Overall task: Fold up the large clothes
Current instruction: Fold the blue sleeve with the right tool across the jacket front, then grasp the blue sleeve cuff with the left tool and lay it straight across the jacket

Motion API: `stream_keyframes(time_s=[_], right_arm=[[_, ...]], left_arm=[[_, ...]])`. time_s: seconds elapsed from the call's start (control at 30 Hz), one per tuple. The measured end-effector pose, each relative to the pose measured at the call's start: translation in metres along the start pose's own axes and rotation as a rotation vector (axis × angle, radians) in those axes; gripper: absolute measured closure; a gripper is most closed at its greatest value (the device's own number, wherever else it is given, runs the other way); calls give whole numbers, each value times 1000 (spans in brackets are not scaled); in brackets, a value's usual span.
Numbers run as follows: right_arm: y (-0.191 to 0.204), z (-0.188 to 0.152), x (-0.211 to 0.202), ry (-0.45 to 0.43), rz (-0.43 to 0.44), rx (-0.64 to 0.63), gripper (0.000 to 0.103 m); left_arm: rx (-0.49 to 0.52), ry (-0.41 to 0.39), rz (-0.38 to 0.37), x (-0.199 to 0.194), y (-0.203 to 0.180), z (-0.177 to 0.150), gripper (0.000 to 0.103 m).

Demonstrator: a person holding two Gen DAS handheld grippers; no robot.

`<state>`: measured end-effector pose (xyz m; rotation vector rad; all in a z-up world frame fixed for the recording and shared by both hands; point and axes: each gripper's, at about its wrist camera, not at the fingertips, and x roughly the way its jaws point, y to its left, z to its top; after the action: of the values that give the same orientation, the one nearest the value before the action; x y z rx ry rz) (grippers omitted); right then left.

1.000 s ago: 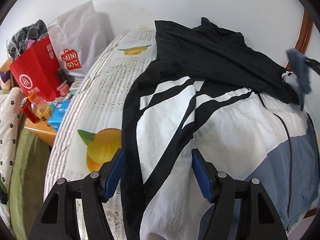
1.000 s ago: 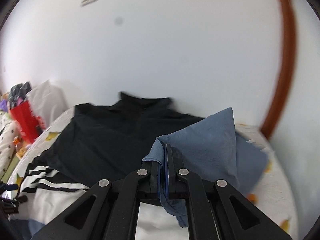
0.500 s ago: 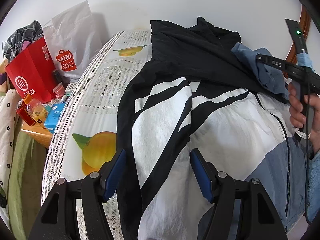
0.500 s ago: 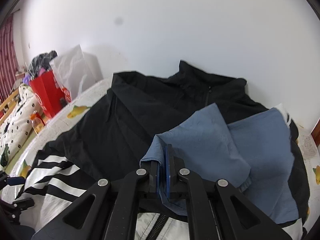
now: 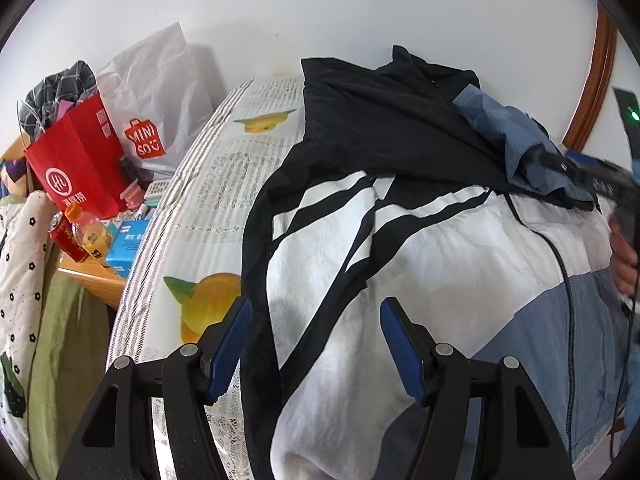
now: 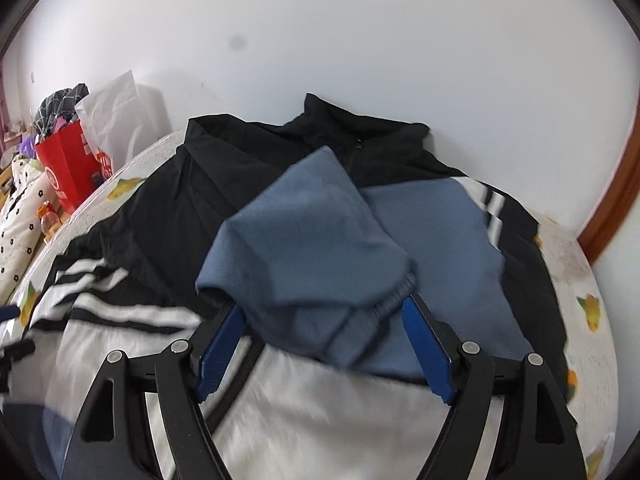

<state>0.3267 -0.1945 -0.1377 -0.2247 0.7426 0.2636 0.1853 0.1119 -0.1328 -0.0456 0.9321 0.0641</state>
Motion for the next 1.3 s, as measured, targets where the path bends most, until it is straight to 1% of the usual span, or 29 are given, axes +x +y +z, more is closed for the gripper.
stream_keyframes(time_s=[0.17, 0.3, 0.4, 0.47, 0.57, 0.63, 0.7, 0.83, 0.93, 1.07, 1.2, 1.3], right_arm=[[-17, -19, -32, -18, -14, 29, 24], [-44, -31, -57, -32, -22, 92, 24], [-64, -37, -70, -41, -19, 142, 24], [-80, -41, -78, -34, -43, 172, 24], [-100, -47, -87, -29, -58, 207, 30], [-115, -52, -93, -17, -93, 225, 37], [-125, -56, -95, -2, -121, 224, 42], [-142, -68, -96, 9, -142, 240, 47], [-155, -77, -98, 7, -117, 267, 48], [-174, -80, -101, 0, -153, 276, 48], [-197, -80, -103, -10, -157, 303, 48], [-209, -79, -104, -23, -164, 308, 48]], left_arm=[[11, -12, 3, -12, -11, 7, 39], [38, -31, -1, -23, -26, 16, 39], [60, -48, -16, -30, -40, 25, 39], [69, -61, -38, -32, -51, 33, 39], [91, -59, -73, -31, -72, 45, 39], [113, -66, -90, -30, -88, 53, 39], [135, -68, -105, -28, -104, 62, 39], [171, -75, -149, -21, -135, 74, 39], [206, -56, -164, -12, -161, 83, 39], [247, -52, -167, -4, -190, 91, 39], [269, -43, -171, 6, -217, 101, 39], [293, -58, -153, 14, -236, 109, 39]])
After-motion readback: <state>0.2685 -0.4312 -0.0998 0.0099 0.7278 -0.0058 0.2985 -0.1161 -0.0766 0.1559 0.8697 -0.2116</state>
